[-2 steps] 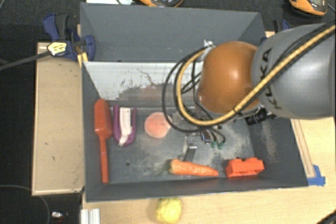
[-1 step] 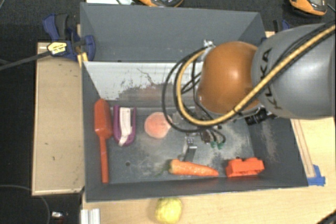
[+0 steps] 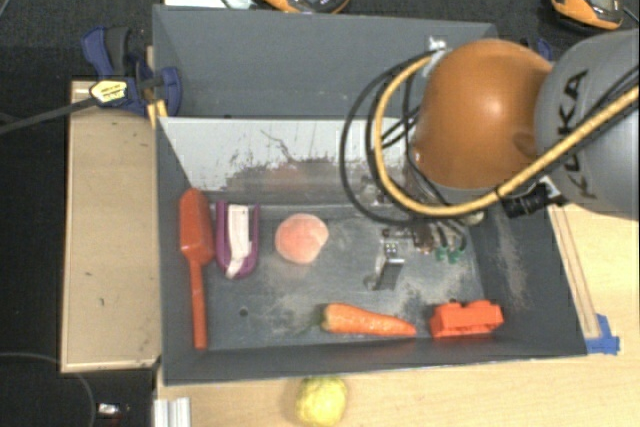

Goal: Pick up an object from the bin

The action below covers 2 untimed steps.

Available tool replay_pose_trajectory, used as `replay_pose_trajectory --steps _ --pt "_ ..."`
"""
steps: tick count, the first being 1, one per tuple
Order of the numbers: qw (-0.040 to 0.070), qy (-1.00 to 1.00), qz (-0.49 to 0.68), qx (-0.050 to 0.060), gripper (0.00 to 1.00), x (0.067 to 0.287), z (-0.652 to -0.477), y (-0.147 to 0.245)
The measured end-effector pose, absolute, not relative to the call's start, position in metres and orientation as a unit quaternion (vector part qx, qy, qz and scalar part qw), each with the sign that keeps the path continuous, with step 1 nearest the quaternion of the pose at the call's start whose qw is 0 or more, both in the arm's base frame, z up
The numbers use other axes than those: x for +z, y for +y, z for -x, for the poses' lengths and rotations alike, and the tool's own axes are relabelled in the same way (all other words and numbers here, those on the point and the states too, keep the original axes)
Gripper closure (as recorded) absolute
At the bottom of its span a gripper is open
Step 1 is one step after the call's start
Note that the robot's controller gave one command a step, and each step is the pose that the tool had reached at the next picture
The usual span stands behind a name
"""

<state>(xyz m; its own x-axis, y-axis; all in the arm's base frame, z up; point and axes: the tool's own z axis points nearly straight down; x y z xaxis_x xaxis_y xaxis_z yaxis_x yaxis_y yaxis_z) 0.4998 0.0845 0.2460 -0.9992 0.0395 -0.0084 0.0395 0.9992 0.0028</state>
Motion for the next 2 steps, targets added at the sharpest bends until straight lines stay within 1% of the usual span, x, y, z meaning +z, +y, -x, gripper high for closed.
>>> replay_pose_trajectory --steps 1,2 --pt "0.003 0.988 -0.153 0.001 0.0 0.291 -0.533 0.056" --pt "0.004 0.997 -0.073 0.002 0.0 0.32 -0.496 0.061"
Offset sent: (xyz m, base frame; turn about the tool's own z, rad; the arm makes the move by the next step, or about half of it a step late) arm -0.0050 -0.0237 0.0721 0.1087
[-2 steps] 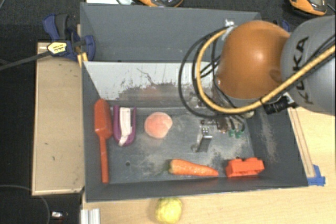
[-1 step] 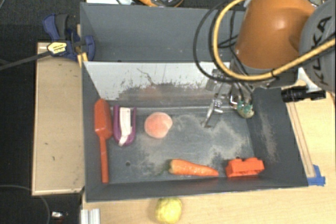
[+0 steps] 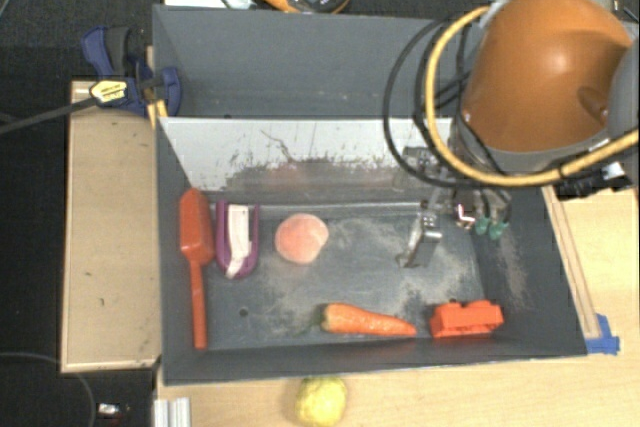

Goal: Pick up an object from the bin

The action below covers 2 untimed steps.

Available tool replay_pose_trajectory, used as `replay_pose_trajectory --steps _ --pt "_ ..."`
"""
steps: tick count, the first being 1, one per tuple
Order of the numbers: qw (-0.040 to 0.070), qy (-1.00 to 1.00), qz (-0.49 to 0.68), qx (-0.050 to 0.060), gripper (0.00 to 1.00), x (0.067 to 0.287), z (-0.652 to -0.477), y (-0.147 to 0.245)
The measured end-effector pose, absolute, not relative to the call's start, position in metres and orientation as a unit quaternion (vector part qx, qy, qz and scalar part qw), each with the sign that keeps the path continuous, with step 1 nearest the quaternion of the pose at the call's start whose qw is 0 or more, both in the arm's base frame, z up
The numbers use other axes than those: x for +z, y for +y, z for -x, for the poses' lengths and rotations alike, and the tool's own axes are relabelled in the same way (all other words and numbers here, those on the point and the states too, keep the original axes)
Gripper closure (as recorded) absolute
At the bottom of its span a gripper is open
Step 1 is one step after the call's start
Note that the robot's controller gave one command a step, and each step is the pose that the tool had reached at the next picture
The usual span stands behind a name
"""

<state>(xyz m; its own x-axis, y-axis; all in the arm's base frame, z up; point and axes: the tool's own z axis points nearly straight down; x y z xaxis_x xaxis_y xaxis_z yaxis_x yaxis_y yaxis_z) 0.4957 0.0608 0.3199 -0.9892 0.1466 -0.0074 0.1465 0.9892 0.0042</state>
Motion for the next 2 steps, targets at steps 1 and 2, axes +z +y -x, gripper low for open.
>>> replay_pose_trajectory --steps 1,2 --pt "-0.001 0.994 -0.111 0.0 0.0 0.234 -0.541 0.086" --pt "0.009 0.993 -0.114 0.003 0.0 0.297 -0.512 0.067"
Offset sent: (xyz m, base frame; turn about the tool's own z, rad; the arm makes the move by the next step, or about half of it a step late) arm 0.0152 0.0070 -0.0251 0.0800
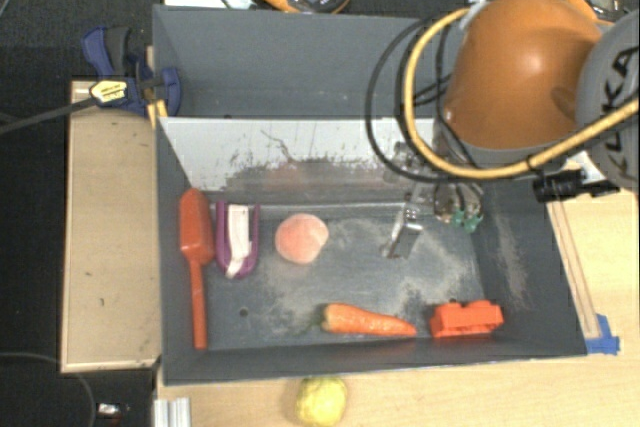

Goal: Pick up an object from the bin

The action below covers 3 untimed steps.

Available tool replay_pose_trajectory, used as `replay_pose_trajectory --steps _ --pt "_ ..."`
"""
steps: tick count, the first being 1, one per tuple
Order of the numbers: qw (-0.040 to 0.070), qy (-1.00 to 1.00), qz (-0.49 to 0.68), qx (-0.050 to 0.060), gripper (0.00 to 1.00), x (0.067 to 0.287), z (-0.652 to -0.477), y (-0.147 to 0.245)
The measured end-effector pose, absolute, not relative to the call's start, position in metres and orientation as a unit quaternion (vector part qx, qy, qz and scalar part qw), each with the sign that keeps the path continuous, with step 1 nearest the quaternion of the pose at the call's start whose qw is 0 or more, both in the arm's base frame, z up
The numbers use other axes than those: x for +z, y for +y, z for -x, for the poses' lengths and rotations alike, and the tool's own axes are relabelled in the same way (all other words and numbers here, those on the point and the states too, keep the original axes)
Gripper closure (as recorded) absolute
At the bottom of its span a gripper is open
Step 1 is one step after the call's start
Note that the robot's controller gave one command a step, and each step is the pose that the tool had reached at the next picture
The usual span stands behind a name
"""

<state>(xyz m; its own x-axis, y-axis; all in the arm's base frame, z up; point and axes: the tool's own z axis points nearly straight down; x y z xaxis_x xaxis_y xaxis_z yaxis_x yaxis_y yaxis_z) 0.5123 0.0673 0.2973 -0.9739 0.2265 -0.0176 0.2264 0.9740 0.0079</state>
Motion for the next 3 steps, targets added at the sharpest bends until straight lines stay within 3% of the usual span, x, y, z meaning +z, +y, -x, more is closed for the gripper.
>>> replay_pose_trajectory --steps 1,2,3 --pt "0.004 0.996 -0.091 0.002 0.0 0.187 -0.532 0.095" --pt "0.001 0.996 -0.094 0.001 0.0 0.158 -0.529 0.106" --pt "0.005 0.998 -0.069 0.001 0.0 0.111 -0.525 0.126"
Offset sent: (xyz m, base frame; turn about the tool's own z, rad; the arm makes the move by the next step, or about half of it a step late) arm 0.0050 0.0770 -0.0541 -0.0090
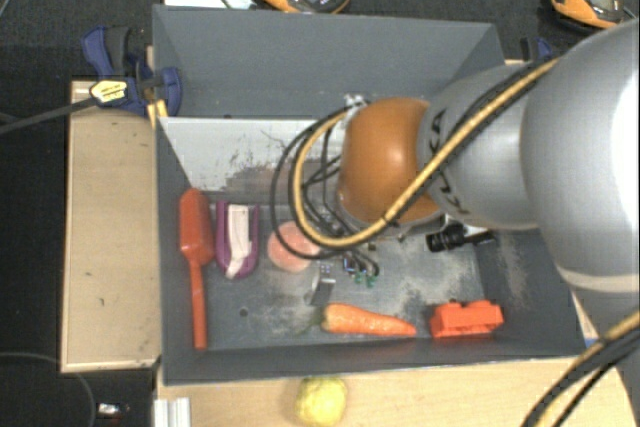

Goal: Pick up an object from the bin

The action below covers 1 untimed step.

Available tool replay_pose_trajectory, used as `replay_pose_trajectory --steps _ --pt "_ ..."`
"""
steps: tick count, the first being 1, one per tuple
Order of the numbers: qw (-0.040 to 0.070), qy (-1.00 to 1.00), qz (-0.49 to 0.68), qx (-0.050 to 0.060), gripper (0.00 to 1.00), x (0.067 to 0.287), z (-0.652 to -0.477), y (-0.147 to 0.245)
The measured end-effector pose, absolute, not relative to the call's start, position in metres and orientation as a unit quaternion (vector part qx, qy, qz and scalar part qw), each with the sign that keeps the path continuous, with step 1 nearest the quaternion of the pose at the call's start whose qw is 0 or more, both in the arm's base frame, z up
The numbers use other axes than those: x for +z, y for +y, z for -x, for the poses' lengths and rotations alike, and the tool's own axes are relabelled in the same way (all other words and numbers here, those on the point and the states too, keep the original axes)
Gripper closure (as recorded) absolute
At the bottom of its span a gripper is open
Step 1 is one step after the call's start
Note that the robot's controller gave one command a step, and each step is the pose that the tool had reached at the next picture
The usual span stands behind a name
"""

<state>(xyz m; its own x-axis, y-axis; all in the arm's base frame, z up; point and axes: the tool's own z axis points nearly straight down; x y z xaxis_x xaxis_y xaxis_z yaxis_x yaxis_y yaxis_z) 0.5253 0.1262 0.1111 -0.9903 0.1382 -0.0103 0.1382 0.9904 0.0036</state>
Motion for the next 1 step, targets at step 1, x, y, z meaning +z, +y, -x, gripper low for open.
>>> replay_pose_trajectory --steps 1 --pt "0.006 0.995 -0.104 0.003 0.0 0.145 -0.5522 0.1205"
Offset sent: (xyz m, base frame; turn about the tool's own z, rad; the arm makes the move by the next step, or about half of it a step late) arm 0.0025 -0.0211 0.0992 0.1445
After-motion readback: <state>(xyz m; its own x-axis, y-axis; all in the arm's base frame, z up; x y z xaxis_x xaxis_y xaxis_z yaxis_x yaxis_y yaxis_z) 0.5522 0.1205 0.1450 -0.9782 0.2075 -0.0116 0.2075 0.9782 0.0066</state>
